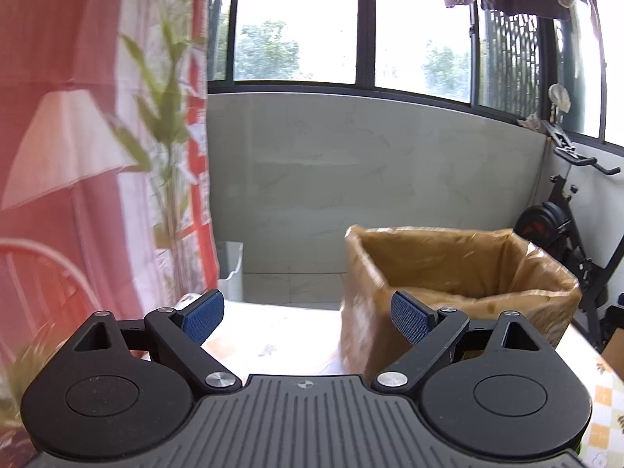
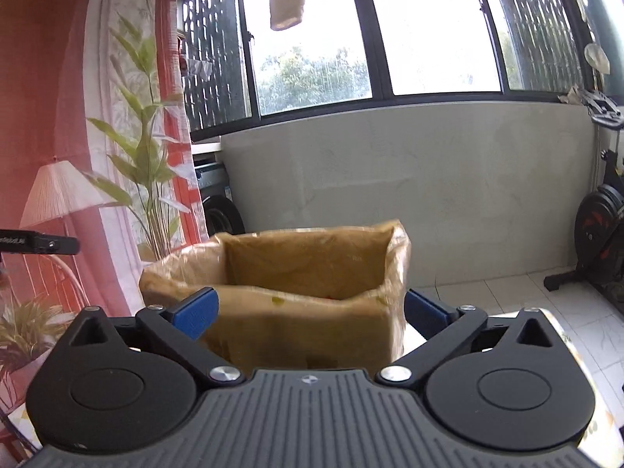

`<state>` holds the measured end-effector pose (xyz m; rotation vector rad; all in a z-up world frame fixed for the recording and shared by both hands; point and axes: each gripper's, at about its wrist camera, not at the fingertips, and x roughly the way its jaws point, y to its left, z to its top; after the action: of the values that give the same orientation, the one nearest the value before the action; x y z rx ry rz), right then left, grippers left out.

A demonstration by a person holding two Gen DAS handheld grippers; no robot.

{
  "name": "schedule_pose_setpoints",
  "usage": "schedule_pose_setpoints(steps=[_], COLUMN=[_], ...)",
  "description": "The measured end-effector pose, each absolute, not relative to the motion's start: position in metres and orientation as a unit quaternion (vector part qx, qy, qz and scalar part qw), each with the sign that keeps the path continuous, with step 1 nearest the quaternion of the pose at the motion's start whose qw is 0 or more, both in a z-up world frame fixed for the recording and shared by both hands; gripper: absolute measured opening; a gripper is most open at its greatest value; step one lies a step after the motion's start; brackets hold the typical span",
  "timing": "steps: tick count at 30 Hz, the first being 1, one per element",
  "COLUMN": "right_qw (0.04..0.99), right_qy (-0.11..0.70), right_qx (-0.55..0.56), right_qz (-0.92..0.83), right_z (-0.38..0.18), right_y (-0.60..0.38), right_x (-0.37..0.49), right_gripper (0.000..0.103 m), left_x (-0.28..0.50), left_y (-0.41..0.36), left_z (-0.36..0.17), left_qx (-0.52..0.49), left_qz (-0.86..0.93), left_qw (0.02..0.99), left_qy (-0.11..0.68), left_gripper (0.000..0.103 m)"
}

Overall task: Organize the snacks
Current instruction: 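Move both tools back from the box toward the snack pile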

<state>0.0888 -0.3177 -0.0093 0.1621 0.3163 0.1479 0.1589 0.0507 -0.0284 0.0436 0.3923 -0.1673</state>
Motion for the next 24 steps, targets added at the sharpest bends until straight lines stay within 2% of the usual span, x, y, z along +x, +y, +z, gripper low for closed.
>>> schedule_pose_setpoints(steps=[6, 12, 20, 24], right_qw=[0.978, 0.971, 0.964, 0.958], right_qy=[0.189, 0.229, 0.264, 0.282], right_qx=[0.076, 0.064, 0.011, 0.036], right_qz=[0.046, 0.033, 0.039, 0.032], right_z=[-0.039, -0.068, -0.09, -0.099], right_y=[-0.326, -0.335, -0.325, -0.327], right_x=[0.067, 0.054, 0.041, 0.038], right_gripper=[0.103, 0.099, 0.095, 0.093], left_x=[0.127, 0.115, 0.106, 0.108], left_y=[0.071, 0.082, 0.079, 0.078], left_z=[-0.064, -0.098, -0.119, -0.124], left_qx=[-0.004, -0.06, -0.055, -0.051], left_qz=[-0.049, -0.026, -0.024, -0.022], left_qw=[0.978, 0.968, 0.961, 0.958], left_qy=[0.202, 0.242, 0.272, 0.282], left_gripper=[0.093, 0.091, 0.09, 0.09])
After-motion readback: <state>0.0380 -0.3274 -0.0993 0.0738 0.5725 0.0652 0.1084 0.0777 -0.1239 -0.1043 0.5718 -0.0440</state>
